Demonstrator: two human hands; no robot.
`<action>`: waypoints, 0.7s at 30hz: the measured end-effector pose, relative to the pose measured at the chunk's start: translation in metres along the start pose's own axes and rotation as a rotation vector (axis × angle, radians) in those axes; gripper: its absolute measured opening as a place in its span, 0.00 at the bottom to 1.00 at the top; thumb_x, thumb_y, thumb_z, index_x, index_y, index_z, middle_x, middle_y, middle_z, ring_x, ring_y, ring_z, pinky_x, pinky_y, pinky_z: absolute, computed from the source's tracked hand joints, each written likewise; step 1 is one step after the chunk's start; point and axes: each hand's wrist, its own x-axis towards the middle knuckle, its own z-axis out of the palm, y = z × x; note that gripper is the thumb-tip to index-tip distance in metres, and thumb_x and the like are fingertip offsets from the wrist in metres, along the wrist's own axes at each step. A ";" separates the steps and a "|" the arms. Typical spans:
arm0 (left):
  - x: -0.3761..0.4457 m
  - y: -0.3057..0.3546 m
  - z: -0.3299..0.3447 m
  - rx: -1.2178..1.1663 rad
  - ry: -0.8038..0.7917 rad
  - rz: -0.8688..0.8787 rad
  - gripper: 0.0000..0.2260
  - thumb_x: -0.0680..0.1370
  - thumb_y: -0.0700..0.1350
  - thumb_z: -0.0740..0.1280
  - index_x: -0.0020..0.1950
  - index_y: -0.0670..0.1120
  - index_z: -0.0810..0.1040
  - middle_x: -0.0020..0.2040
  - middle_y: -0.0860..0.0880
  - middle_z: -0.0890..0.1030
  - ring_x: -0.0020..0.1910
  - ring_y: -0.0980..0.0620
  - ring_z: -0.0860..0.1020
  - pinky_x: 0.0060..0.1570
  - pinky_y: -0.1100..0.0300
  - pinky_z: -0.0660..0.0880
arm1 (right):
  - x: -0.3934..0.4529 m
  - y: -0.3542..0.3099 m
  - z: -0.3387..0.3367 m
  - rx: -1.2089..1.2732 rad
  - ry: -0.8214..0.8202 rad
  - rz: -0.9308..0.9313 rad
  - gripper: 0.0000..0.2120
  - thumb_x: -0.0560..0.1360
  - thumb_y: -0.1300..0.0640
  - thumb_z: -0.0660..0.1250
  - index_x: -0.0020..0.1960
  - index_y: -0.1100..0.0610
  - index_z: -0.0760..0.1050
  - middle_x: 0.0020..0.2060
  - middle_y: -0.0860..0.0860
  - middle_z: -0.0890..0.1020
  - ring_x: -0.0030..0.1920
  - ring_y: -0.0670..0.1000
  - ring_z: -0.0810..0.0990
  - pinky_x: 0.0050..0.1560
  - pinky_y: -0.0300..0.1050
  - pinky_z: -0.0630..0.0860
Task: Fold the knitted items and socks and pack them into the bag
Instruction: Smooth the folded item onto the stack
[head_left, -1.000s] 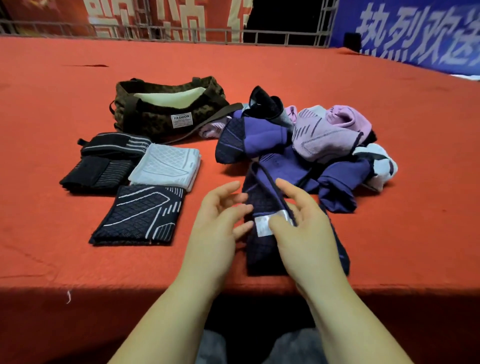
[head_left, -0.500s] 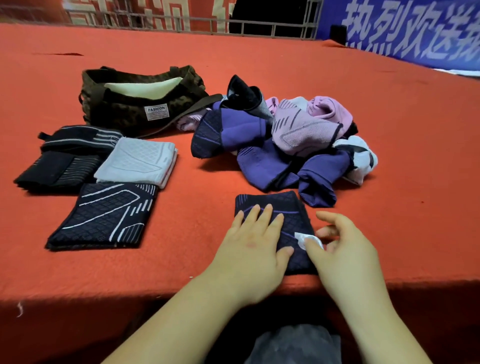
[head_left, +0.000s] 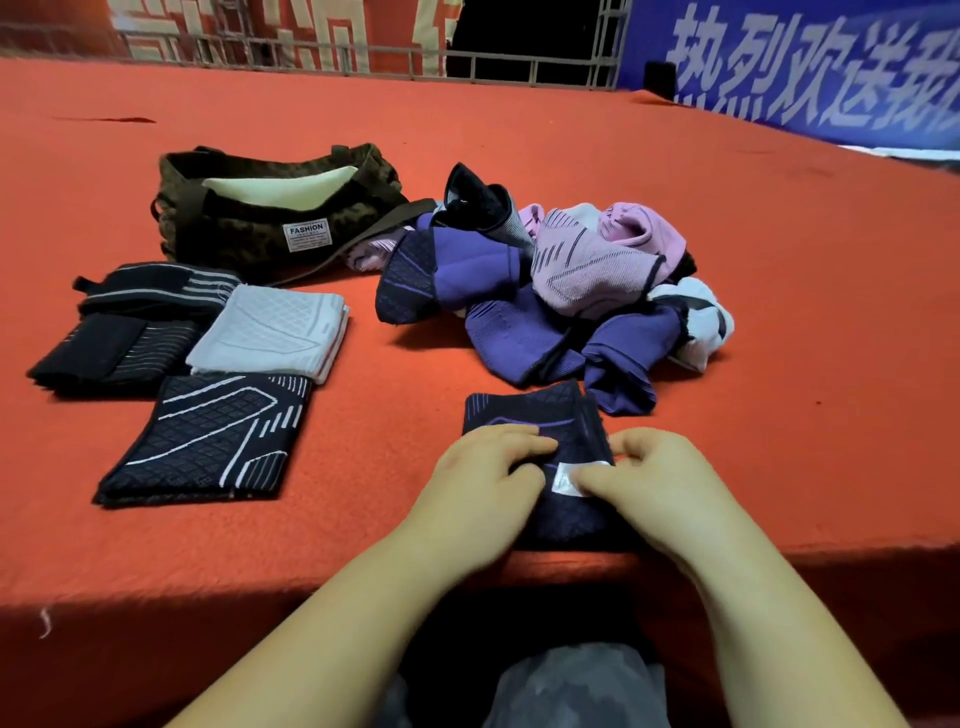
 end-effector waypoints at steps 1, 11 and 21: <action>-0.001 0.005 -0.001 -0.138 0.058 -0.052 0.22 0.69 0.53 0.55 0.55 0.49 0.82 0.59 0.52 0.80 0.62 0.56 0.74 0.67 0.60 0.65 | -0.004 -0.001 0.002 0.023 0.021 -0.041 0.04 0.68 0.62 0.71 0.42 0.56 0.80 0.24 0.47 0.76 0.26 0.46 0.72 0.31 0.41 0.67; -0.022 0.031 -0.027 -0.852 0.107 -0.247 0.12 0.77 0.38 0.64 0.34 0.44 0.79 0.28 0.49 0.79 0.26 0.56 0.75 0.28 0.67 0.71 | -0.035 -0.044 0.041 0.057 0.029 -0.302 0.30 0.66 0.63 0.69 0.67 0.53 0.70 0.23 0.37 0.74 0.26 0.39 0.70 0.35 0.34 0.65; -0.043 -0.016 -0.092 -1.085 0.213 -0.359 0.15 0.77 0.30 0.57 0.60 0.34 0.76 0.55 0.33 0.79 0.48 0.41 0.78 0.44 0.56 0.77 | -0.027 -0.078 0.074 0.217 -0.086 -0.257 0.17 0.70 0.63 0.72 0.58 0.58 0.75 0.36 0.48 0.78 0.34 0.47 0.76 0.46 0.48 0.77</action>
